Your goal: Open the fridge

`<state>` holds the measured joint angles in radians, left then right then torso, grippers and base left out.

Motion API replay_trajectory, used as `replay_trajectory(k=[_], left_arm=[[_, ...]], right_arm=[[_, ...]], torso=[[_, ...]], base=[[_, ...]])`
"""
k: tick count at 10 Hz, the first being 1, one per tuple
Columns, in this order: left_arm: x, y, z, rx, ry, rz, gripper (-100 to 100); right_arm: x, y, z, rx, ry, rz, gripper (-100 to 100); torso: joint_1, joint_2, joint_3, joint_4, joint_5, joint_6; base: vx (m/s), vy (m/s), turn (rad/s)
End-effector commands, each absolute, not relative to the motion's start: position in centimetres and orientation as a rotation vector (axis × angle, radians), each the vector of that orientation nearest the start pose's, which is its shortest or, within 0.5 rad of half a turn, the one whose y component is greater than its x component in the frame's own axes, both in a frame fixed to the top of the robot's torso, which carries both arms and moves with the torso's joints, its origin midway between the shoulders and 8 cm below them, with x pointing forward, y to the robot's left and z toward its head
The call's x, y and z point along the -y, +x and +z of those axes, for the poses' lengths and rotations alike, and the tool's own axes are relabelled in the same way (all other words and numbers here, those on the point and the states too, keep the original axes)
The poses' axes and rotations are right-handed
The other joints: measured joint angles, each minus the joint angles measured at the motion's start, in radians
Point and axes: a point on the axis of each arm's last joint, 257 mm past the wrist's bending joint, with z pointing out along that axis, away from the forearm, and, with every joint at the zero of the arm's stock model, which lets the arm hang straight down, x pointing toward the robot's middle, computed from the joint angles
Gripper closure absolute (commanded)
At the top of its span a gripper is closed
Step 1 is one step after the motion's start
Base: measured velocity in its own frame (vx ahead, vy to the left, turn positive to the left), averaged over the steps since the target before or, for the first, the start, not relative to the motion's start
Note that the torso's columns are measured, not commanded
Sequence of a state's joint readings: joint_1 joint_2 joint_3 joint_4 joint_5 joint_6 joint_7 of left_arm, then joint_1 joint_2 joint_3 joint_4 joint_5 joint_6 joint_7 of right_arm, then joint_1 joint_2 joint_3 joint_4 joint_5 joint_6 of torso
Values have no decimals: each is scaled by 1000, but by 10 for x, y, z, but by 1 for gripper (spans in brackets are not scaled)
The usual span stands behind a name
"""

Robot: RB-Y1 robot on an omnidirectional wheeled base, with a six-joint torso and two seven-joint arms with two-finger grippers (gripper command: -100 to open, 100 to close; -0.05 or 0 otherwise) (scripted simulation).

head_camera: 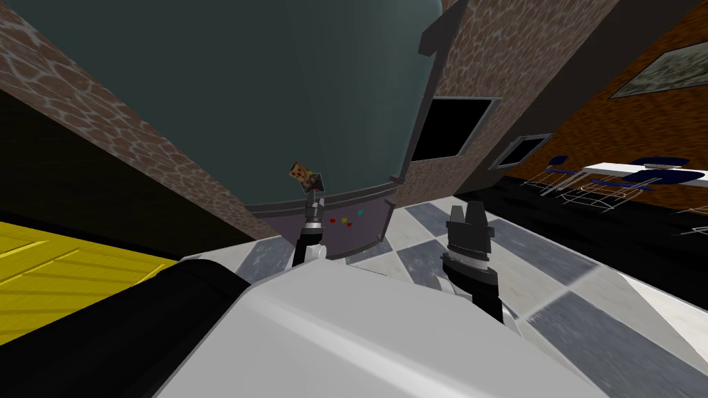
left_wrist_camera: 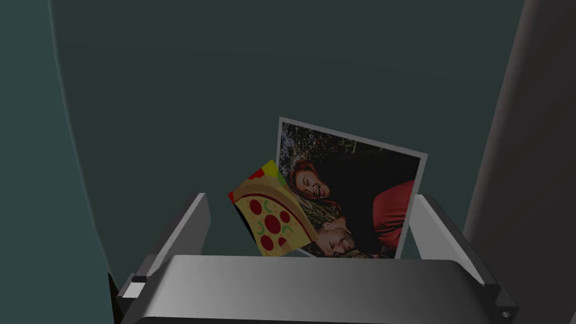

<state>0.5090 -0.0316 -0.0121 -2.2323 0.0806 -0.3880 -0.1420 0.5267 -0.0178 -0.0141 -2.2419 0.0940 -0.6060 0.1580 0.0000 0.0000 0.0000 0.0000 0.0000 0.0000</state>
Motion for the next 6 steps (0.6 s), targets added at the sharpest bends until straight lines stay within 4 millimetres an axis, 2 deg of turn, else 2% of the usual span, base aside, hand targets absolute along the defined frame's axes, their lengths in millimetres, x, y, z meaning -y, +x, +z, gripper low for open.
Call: replay_trajectory(k=[1, 6], left_arm=[[-292, 368, -23, -698, -808, -1195, 0], [-292, 368, -23, -697, -808, -1195, 0]], right_arm=[[270, 333, 18, -687, 484, 1089, 0], [270, 333, 18, -687, 484, 1089, 0]], torso=[[0, 40, -82, 41, 0, 0], [0, 396, -792, 396, 0, 0]], base=[[0, 0, 0], [0, 0, 0]])
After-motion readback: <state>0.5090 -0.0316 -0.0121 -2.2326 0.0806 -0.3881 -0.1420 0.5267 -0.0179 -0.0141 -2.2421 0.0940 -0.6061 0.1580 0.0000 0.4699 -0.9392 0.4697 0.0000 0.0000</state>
